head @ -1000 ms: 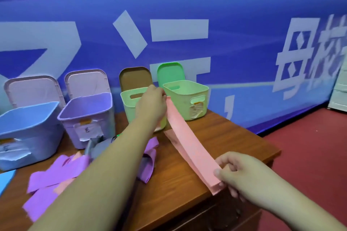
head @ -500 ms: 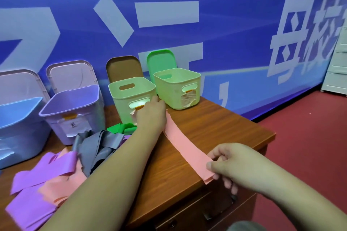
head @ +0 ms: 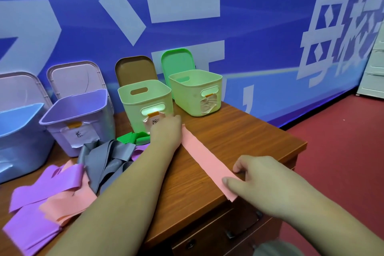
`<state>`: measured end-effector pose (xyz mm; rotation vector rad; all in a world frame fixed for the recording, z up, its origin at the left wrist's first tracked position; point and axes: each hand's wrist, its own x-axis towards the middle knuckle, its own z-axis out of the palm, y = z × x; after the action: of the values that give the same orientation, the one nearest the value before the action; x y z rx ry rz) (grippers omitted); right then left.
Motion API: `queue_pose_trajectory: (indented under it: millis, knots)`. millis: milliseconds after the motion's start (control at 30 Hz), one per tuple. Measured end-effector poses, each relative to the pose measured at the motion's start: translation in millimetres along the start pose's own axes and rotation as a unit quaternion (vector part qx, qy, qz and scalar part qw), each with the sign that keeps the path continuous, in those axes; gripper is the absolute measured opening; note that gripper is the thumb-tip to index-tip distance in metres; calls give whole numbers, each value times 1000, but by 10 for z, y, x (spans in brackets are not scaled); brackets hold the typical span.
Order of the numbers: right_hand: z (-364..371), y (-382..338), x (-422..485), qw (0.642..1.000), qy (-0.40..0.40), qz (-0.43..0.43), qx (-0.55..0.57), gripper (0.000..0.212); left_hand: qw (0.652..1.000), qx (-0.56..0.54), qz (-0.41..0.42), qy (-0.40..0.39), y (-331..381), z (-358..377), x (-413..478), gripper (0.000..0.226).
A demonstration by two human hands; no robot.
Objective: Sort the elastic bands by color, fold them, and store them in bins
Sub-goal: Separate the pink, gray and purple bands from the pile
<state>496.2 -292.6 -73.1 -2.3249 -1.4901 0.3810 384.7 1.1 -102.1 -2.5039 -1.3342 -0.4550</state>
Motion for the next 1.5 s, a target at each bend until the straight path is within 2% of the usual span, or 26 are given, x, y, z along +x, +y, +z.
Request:
queue_pose_trajectory:
  millis: [133, 300, 833, 1333, 1500]
  knots:
    - [7, -114, -65, 994, 19, -27, -100, 62, 1000, 10, 9, -6, 3, 30, 5, 18]
    - [100, -178, 9, 996, 36, -34, -71, 68, 1000, 6, 5, -4, 11, 59, 33, 19]
    - [277, -233, 63, 995, 91, -37, -36, 51, 1000, -3, -10, -5, -36, 108, 59, 21]
    - [291, -262, 41, 996, 84, -23, -35, 52, 1000, -2, 2, 10, -19, 90, 57, 16]
    - [279, -323, 36, 993, 93, -41, -52, 62, 1000, 8, 7, 7, -7, -62, 47, 15]
